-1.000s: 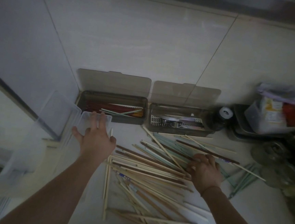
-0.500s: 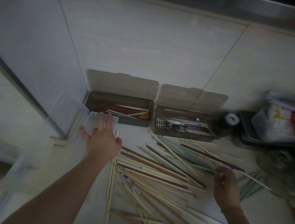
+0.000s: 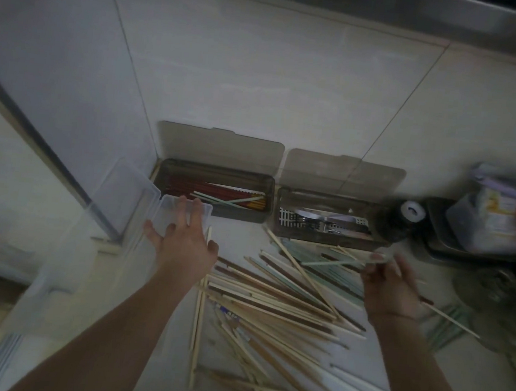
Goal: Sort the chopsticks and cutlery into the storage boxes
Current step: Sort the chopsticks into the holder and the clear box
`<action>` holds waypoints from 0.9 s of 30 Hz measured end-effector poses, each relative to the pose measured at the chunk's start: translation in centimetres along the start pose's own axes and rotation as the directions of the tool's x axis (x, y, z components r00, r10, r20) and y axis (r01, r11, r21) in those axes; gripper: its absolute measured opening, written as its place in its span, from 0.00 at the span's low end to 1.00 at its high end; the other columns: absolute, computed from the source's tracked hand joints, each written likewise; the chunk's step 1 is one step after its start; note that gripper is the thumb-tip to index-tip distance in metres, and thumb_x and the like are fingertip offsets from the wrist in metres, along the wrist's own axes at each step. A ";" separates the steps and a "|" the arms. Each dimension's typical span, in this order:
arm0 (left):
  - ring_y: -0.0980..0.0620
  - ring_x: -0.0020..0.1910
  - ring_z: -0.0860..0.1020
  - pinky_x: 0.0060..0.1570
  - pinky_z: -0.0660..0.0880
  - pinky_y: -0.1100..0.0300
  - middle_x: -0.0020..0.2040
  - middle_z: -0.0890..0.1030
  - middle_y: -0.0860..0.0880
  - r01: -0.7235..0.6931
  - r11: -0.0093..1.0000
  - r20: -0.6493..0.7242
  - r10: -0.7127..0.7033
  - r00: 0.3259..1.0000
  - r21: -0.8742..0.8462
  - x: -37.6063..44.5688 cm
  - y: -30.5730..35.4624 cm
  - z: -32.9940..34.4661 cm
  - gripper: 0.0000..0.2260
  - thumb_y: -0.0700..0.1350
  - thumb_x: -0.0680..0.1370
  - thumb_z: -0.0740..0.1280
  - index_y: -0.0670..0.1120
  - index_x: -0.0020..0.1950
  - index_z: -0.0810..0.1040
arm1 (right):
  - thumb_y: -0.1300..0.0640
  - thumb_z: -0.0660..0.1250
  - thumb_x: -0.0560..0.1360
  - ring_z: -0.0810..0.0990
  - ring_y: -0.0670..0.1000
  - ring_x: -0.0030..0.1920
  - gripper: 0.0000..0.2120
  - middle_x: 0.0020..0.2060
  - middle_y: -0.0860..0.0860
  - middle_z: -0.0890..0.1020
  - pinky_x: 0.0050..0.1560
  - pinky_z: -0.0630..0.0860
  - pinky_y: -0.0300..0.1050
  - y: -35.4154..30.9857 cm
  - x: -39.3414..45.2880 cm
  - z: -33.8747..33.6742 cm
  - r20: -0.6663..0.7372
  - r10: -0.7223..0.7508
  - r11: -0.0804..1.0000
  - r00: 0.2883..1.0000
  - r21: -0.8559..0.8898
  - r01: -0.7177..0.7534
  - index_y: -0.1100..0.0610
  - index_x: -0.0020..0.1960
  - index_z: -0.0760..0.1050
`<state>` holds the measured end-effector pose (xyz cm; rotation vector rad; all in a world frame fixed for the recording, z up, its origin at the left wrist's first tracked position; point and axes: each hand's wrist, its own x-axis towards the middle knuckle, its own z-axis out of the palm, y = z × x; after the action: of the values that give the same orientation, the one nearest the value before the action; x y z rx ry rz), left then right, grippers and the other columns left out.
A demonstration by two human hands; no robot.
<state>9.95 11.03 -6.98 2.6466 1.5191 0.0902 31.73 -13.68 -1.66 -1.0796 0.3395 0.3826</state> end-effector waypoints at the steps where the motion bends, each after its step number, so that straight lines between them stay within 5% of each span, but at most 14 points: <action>1: 0.43 0.62 0.75 0.68 0.45 0.31 0.78 0.49 0.48 0.000 1.000 -0.002 0.000 1.000 -0.003 0.0 0.0 0.0 0.40 0.61 0.71 0.64 0.53 0.76 0.46 | 0.67 0.52 0.81 0.77 0.51 0.34 0.11 0.38 0.58 0.80 0.33 0.77 0.37 1.1 0.1 1.4 -0.026 0.017 0.995 1.000 0.095 -0.014 0.54 0.52 0.69; 3: 0.44 0.61 0.75 0.68 0.45 0.31 0.78 0.49 0.48 0.002 1.000 -0.004 -0.002 1.000 -0.007 0.1 -0.1 0.0 0.40 0.61 0.71 0.64 0.53 0.76 0.45 | 0.67 0.54 0.81 0.78 0.49 0.31 0.11 0.35 0.56 0.81 0.34 0.78 0.38 2.6 -0.7 4.5 0.104 0.004 0.997 0.995 0.078 -0.012 0.54 0.48 0.70; 7: 0.44 0.62 0.75 0.68 0.44 0.31 0.78 0.48 0.48 0.004 1.000 0.005 -0.003 1.000 -0.008 0.0 -0.1 0.0 0.40 0.61 0.72 0.63 0.53 0.77 0.45 | 0.65 0.54 0.80 0.78 0.52 0.28 0.10 0.33 0.56 0.80 0.36 0.77 0.43 5.1 -0.8 10.3 0.046 0.066 0.995 0.997 0.078 -0.069 0.53 0.45 0.66; 12: 0.44 0.62 0.75 0.68 0.42 0.32 0.79 0.48 0.49 0.014 1.000 0.011 -0.013 1.000 -0.021 0.0 -0.2 0.1 0.40 0.61 0.71 0.63 0.54 0.76 0.44 | 0.70 0.59 0.78 0.80 0.58 0.37 0.12 0.42 0.65 0.79 0.37 0.81 0.49 7.9 -1.5 15.6 -0.005 -0.080 0.995 0.997 -0.064 0.080 0.54 0.44 0.67; 16: 0.44 0.63 0.74 0.67 0.40 0.33 0.79 0.47 0.49 0.009 0.999 0.013 -0.009 1.000 -0.035 -0.1 -0.1 -0.1 0.40 0.60 0.72 0.62 0.54 0.76 0.44 | 0.70 0.64 0.75 0.80 0.61 0.43 0.09 0.43 0.63 0.79 0.47 0.80 0.55 9.3 -1.6 17.1 0.042 -0.011 0.969 0.999 -0.246 0.021 0.58 0.42 0.70; 19: 0.44 0.62 0.74 0.68 0.41 0.32 0.79 0.47 0.48 0.014 0.999 0.022 -0.013 1.000 -0.041 -0.2 0.0 -0.3 0.39 0.60 0.72 0.62 0.53 0.77 0.44 | 0.69 0.67 0.74 0.82 0.62 0.45 0.06 0.46 0.66 0.80 0.49 0.81 0.57 9.6 -1.9 17.8 -0.031 0.013 0.974 0.999 -0.228 -0.019 0.62 0.43 0.72; 27: 0.44 0.62 0.73 0.68 0.41 0.32 0.79 0.47 0.48 0.004 0.999 0.025 -0.003 1.000 -0.049 -0.2 0.1 -0.5 0.39 0.59 0.72 0.62 0.53 0.77 0.44 | 0.69 0.68 0.74 0.81 0.56 0.42 0.05 0.43 0.58 0.80 0.42 0.81 0.43 9.6 -1.8 18.2 -0.222 -0.127 0.981 0.967 -0.173 0.089 0.61 0.45 0.75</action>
<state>9.86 10.84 -6.47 2.5975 1.4943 0.0920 27.22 6.42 -0.52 -1.3012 0.4603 0.1878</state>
